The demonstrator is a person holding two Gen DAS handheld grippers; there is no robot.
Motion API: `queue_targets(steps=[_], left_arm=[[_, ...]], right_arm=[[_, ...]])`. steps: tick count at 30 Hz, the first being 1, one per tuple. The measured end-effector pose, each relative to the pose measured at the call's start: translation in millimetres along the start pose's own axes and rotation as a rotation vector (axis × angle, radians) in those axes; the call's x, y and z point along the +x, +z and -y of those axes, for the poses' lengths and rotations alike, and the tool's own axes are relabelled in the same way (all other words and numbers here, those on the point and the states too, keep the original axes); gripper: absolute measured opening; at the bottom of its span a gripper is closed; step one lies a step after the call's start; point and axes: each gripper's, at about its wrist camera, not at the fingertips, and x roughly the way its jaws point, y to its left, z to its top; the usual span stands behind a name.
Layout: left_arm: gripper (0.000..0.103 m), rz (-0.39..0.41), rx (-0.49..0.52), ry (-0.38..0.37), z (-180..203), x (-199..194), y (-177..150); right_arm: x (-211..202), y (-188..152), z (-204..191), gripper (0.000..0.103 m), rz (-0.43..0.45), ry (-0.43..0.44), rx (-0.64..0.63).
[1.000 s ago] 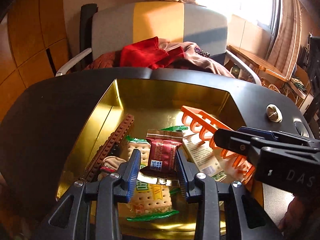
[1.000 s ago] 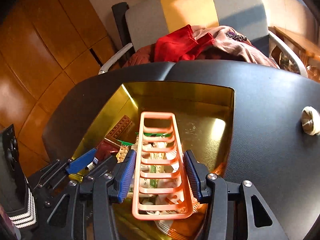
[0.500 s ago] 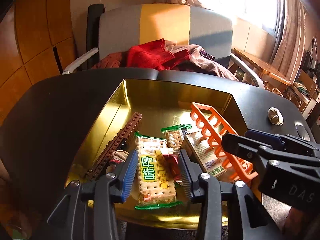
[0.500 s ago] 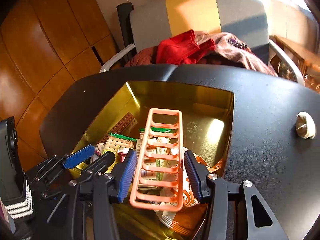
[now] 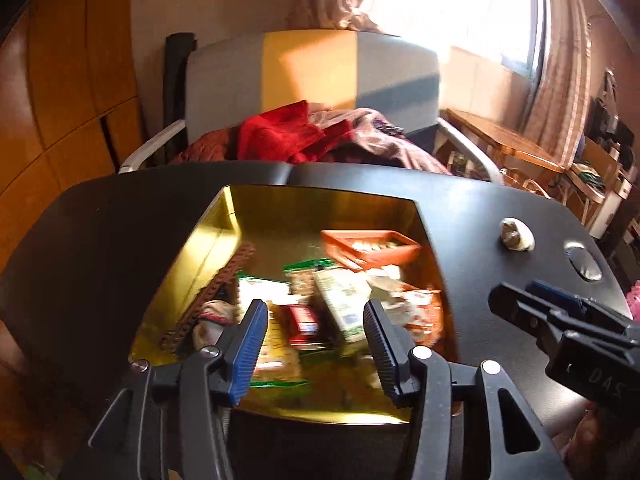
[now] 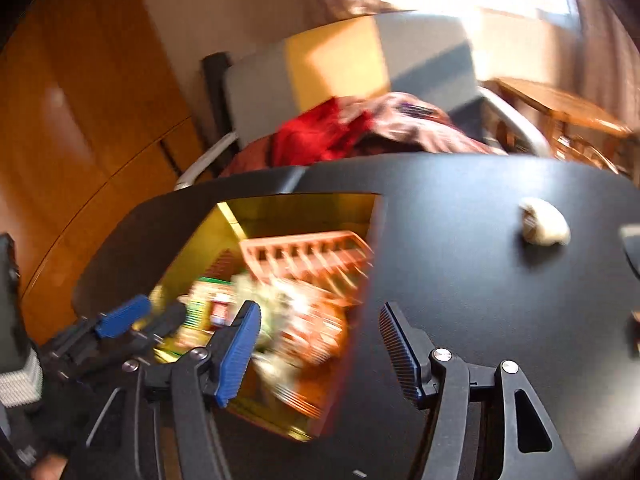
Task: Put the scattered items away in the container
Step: 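Move the left tool to the white sock and grasp it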
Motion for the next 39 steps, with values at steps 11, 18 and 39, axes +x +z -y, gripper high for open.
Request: queue_targets(steps=[11, 18, 39], left_arm=[[0.051, -0.066, 0.216, -0.242, 119, 10, 8], [0.051, -0.108, 0.306, -0.319, 183, 33, 23], [0.051, -0.216, 0.372, -0.366, 293, 165, 114]], right_arm=[[-67, -54, 151, 0.066, 0.042, -0.311, 0.31], [-99, -74, 210, 0.068, 0.076, -0.433, 0.417], [-94, -79, 276, 0.077, 0.072, -0.514, 0.431]])
